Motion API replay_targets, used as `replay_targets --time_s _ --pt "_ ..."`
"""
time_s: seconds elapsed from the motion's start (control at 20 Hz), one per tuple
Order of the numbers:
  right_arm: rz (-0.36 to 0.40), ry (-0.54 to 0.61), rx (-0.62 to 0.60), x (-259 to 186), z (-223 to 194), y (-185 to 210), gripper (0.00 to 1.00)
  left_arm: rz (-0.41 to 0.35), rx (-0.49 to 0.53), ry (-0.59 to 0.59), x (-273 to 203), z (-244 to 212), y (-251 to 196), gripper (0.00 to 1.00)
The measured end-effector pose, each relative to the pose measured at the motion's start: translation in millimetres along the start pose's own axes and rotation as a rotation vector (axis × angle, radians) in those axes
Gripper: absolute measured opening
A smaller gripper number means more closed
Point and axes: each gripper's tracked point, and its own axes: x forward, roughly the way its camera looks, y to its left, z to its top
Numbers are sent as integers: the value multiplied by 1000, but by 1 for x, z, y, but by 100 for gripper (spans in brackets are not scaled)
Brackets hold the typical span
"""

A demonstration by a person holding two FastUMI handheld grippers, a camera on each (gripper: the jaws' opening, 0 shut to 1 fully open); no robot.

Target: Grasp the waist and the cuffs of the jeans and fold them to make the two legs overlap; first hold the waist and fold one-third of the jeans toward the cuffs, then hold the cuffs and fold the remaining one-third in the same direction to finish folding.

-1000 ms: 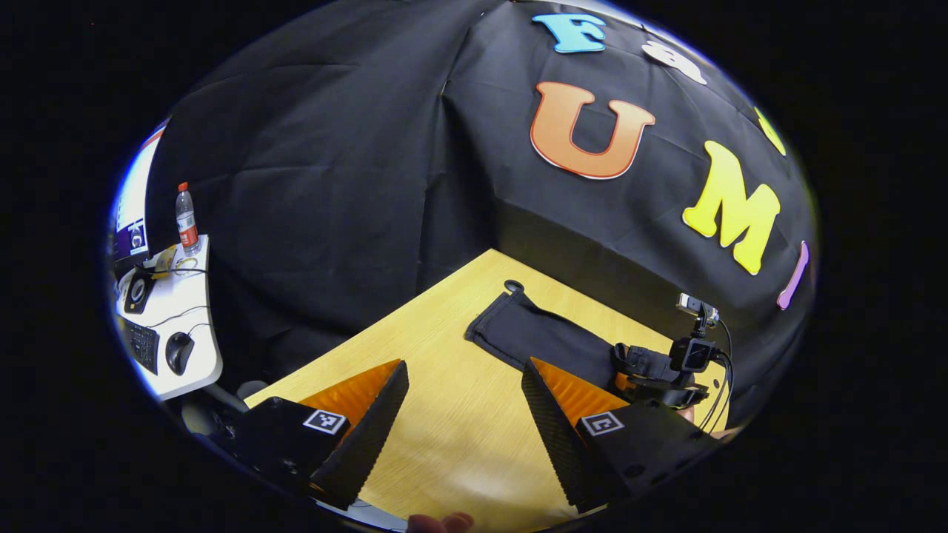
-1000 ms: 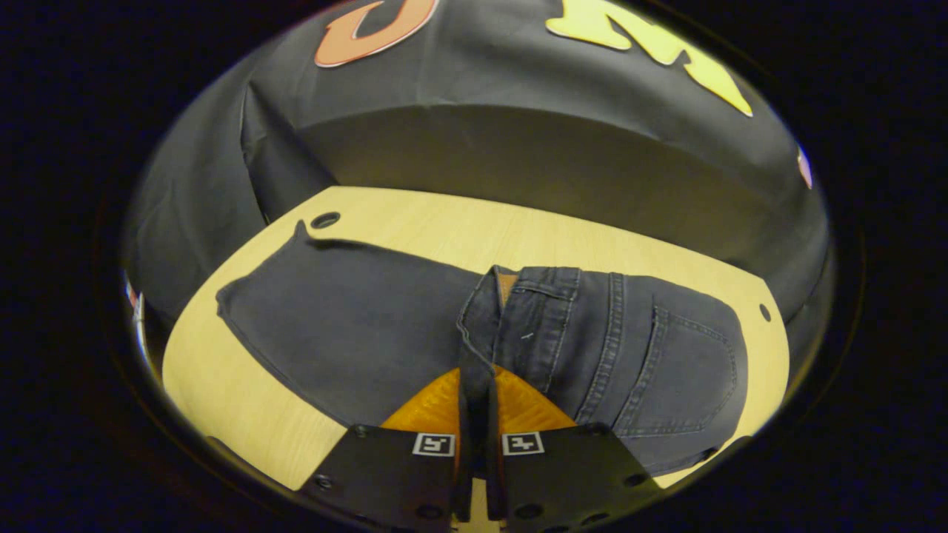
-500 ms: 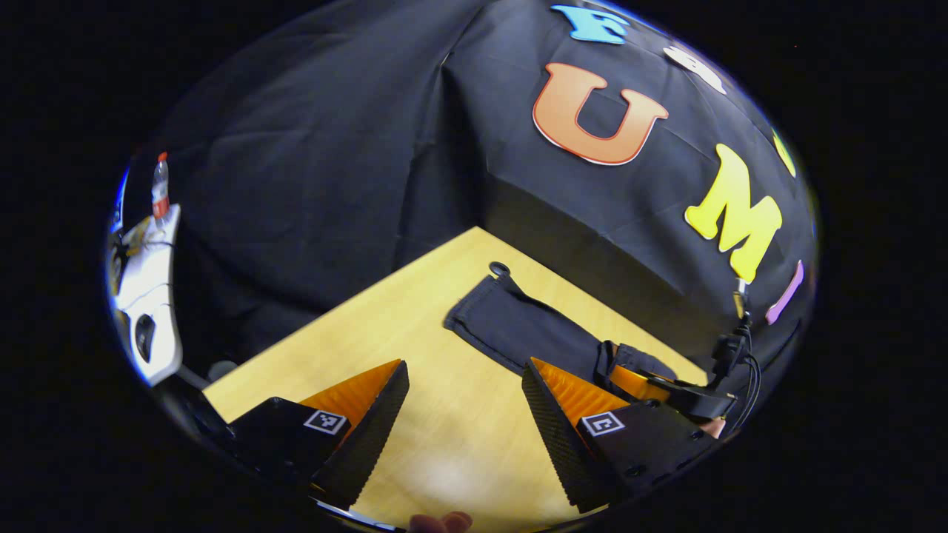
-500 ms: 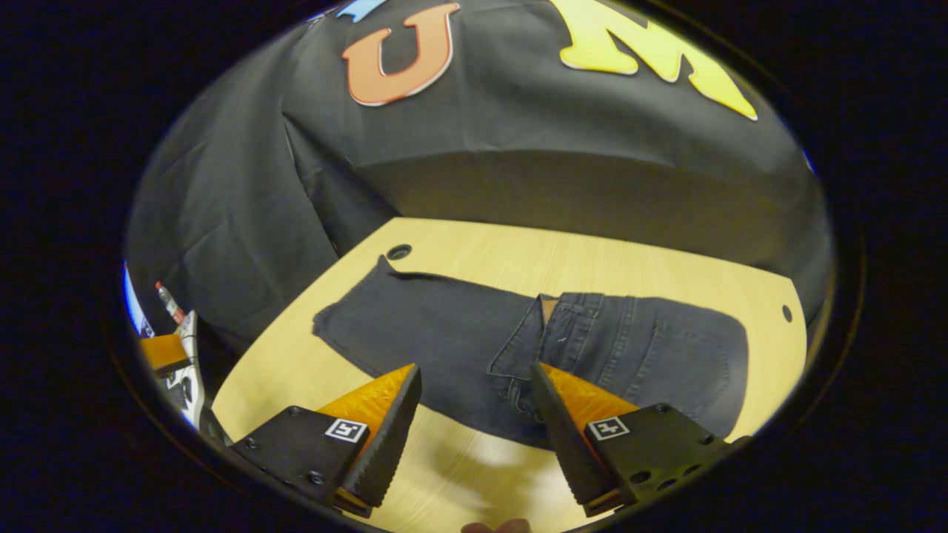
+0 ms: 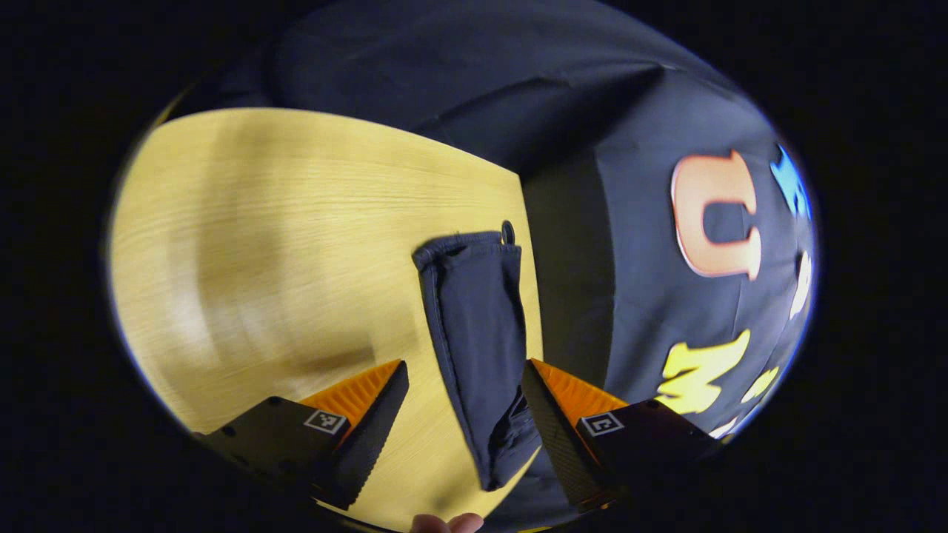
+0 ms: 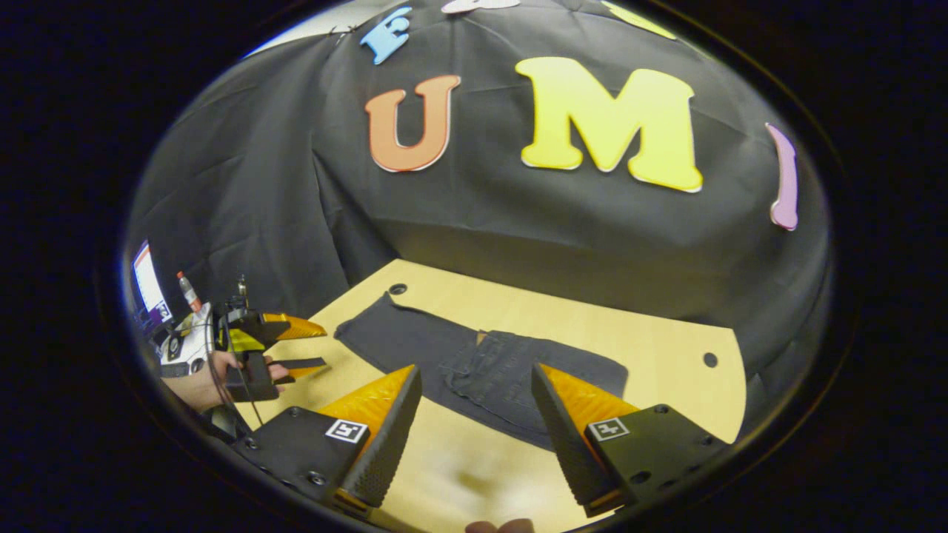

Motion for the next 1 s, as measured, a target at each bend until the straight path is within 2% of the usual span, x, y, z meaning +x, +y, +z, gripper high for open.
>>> replay_targets --time_s 0.1,0.25,0.4,0.45,0.5,0.55,0.6,0.65,0.7,0.75,0.8,0.85,1.0 --pt "-41 -4 39 -13 1 -21 92 -2 -53 -21 14 5 -5 99" --pt "-94 -8 90 -27 -4 -46 89 35 -16 -34 36 16 11 99" --pt "-112 15 140 -30 -13 -59 95 3 16 -48 42 27 4 99" --pt "-115 22 149 -30 -15 -62 95 -8 30 -51 47 28 2 99" --pt "-116 27 158 -29 -17 -63 89 -19 35 -44 53 29 -2 98" --pt "-119 32 157 -28 -18 -65 92 -30 18 -42 60 35 -7 99" --pt "-123 37 152 -28 -19 -67 89 -44 -10 -45 67 37 -11 99" --pt "-127 40 148 -27 -20 -70 89 -67 -27 -52 73 41 -16 99" --pt "-130 42 148 -28 -21 -70 89 -90 -24 -50 76 39 -18 99" --pt "-133 44 150 -28 -21 -72 89 -81 -2 -47 79 37 -15 98" --pt "-136 45 157 -28 -22 -74 89 -87 18 -43 84 35 -16 84" --pt "-141 48 165 -28 -23 -75 92 -73 33 -37 88 34 -13 90" --pt "-148 55 187 -31 -29 -79 89 -52 79 -31 96 32 -9 64"
